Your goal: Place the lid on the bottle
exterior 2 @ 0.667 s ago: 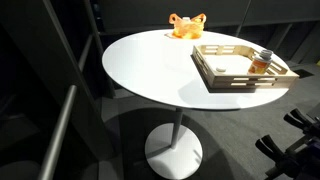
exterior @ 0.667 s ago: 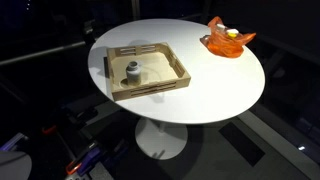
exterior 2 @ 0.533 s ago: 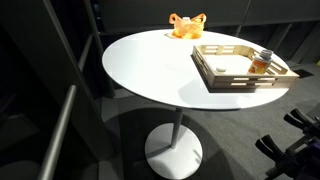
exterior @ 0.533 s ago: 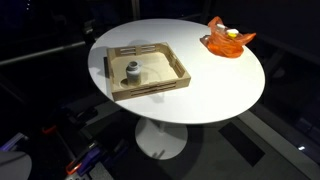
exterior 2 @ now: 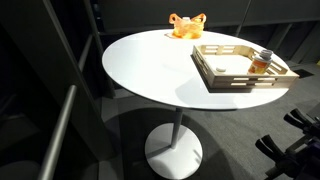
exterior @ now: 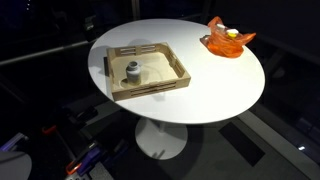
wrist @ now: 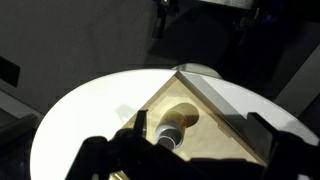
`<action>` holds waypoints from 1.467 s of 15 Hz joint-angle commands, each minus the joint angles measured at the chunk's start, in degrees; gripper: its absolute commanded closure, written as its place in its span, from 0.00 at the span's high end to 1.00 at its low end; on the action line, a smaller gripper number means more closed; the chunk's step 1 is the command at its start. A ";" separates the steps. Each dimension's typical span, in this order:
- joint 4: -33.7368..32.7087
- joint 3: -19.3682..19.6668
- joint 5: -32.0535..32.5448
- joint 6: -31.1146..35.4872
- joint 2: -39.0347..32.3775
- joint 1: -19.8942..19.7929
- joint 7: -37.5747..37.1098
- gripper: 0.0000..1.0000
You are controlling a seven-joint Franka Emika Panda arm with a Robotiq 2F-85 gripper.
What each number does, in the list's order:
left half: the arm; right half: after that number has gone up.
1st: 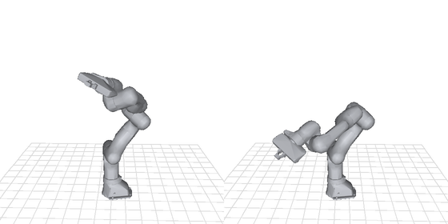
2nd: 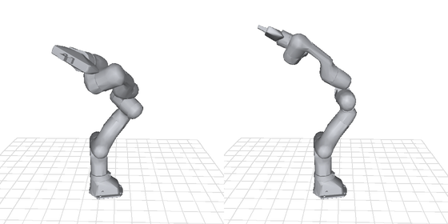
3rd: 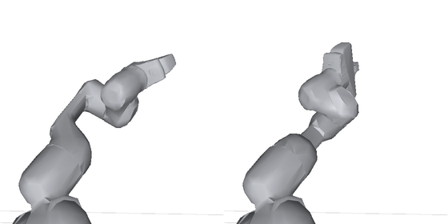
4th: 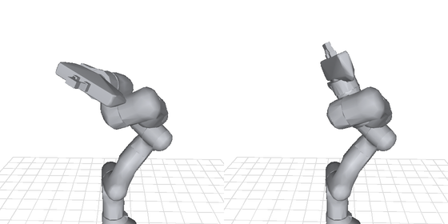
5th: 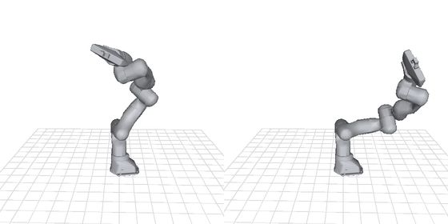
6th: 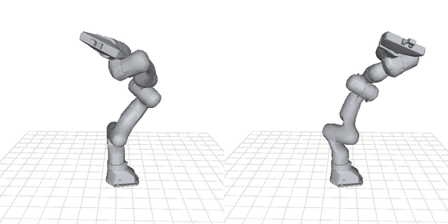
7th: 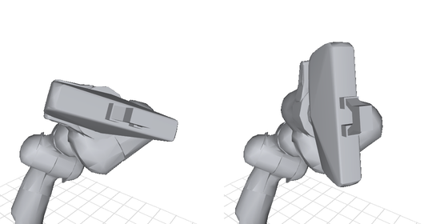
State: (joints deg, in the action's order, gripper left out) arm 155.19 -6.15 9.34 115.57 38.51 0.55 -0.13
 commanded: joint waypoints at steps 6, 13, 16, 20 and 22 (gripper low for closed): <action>-10.16 0.78 1.04 -0.97 -8.53 0.16 0.26 1.00; -18.13 2.95 -0.72 1.85 -20.23 0.96 3.56 1.00; -20.22 3.71 -1.93 5.90 -25.48 1.41 5.97 1.00; -22.16 4.55 -5.53 11.23 -31.71 1.69 8.11 1.00; -22.95 4.68 -8.35 12.78 -34.28 1.67 9.42 1.00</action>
State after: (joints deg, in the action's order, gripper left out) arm 135.18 -2.49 4.65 127.16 8.25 1.70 6.28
